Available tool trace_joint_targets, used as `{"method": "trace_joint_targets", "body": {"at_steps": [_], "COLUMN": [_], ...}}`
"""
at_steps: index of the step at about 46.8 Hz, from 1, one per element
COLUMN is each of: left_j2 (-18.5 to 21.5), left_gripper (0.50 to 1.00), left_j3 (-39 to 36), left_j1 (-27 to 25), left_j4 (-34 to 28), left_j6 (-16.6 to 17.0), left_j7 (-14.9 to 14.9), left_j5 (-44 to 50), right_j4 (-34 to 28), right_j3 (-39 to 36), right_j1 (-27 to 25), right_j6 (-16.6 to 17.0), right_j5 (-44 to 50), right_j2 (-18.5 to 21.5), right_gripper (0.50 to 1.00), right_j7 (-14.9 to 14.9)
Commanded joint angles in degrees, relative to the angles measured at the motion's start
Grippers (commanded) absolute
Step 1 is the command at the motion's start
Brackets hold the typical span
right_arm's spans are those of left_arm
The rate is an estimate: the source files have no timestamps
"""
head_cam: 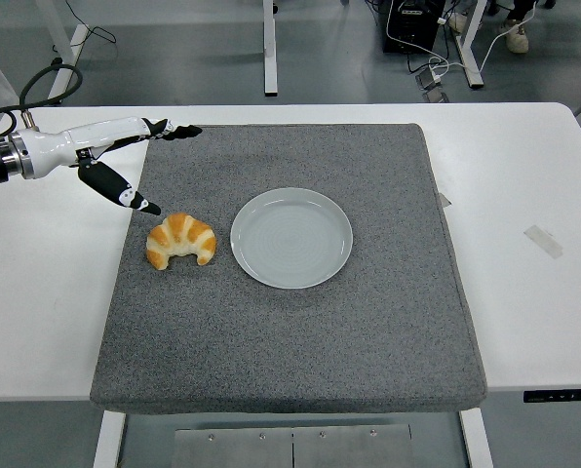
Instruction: Place the bread on the plate
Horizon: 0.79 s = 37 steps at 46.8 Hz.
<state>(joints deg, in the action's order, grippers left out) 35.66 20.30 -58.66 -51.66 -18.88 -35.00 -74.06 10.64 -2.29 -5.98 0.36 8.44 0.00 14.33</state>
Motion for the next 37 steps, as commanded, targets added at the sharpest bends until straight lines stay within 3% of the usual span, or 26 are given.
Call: {"method": "trace_joint_targets", "body": {"at_steps": [1,23,30,37], "left_j2": [-0.7,-2.0,-1.8,-2.0], "left_gripper": [0.983,0.983,0.983,0.983], "left_j3": [0.0,-0.2,-5.8,-9.8], "left_j1": [-0.1,-0.7,-3.0,-4.1], "left_j4": [-0.2,-0.3,-0.3,-0.3], "left_j6": [1.4,1.7,2.2,5.2], "left_j7": [0.0,0.0,0.0,0.0], "left_j5": [-2.4,-2.8,-2.8,-2.8], "right_j4": [0.0,0.1,0.1,0.0], "right_j3": [0.0,0.0,0.0,0.0], "right_j1": [0.0,-0.1,-0.1,-0.2], "right_j6": [0.0,0.0,0.0,0.0], "right_j5": [0.0,0.0,0.0,0.0], "right_j2": [0.0,0.0,0.0,0.0], "right_gripper": [1.000,1.000,1.000,1.000], "right_j7": [0.0,0.0,0.0,0.0]}}
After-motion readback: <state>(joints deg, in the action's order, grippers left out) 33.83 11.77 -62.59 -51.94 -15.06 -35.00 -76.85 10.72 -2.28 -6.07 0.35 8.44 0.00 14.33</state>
